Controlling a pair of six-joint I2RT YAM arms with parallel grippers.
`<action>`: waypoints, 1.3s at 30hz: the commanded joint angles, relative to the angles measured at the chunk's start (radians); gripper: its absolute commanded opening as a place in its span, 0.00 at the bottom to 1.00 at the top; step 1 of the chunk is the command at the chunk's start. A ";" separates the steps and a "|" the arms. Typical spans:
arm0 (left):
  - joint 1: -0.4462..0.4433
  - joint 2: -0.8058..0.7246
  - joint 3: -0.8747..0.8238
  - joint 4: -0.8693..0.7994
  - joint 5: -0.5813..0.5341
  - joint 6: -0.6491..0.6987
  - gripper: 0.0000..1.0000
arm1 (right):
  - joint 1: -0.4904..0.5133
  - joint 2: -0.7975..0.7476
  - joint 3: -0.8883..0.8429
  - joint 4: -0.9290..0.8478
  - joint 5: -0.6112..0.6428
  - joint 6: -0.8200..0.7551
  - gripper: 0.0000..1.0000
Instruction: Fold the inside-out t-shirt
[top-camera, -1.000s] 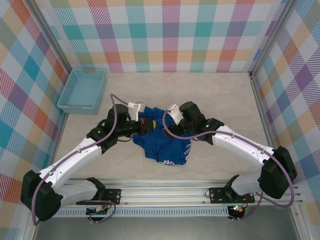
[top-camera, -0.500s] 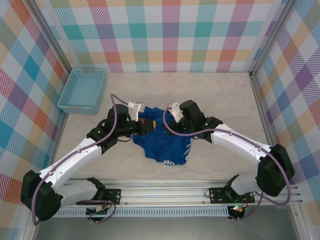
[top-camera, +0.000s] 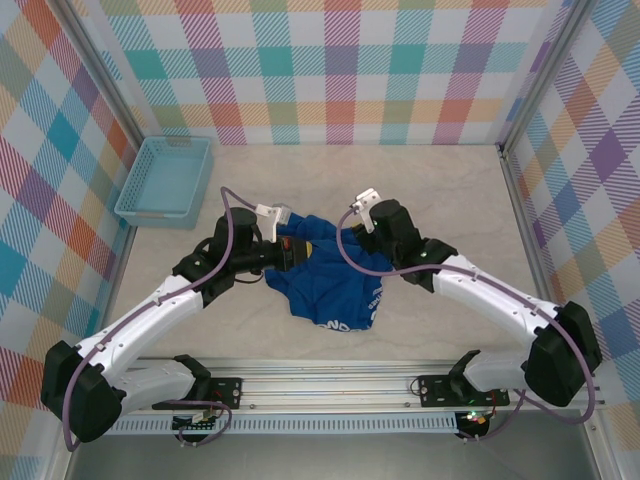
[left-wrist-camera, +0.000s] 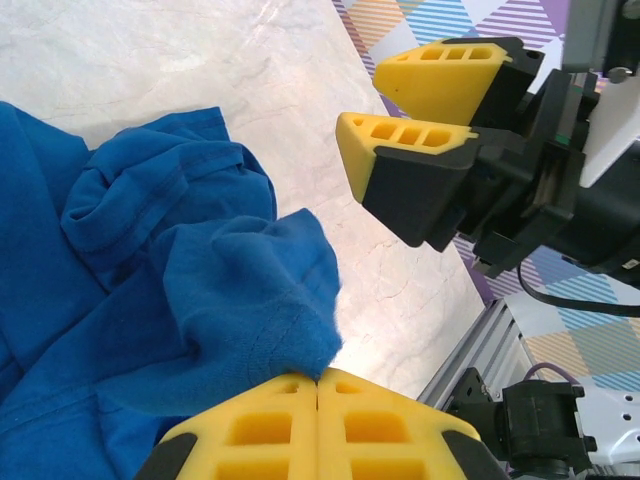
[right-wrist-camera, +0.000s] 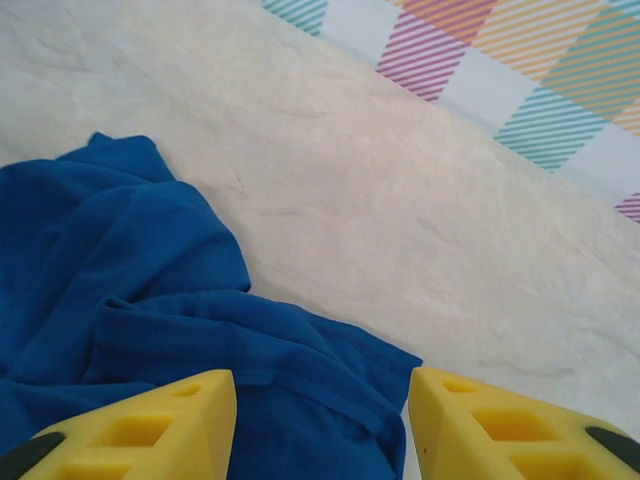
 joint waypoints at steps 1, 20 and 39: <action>0.009 -0.012 0.035 -0.014 -0.008 -0.016 0.00 | -0.005 0.001 0.056 -0.087 -0.015 0.079 0.49; 0.009 0.005 0.048 -0.023 -0.020 -0.031 0.00 | 0.002 -0.011 0.013 -0.098 -0.491 0.039 0.85; 0.009 -0.003 0.049 -0.030 -0.028 -0.011 0.00 | -0.040 0.094 0.115 -0.206 -0.067 0.161 0.38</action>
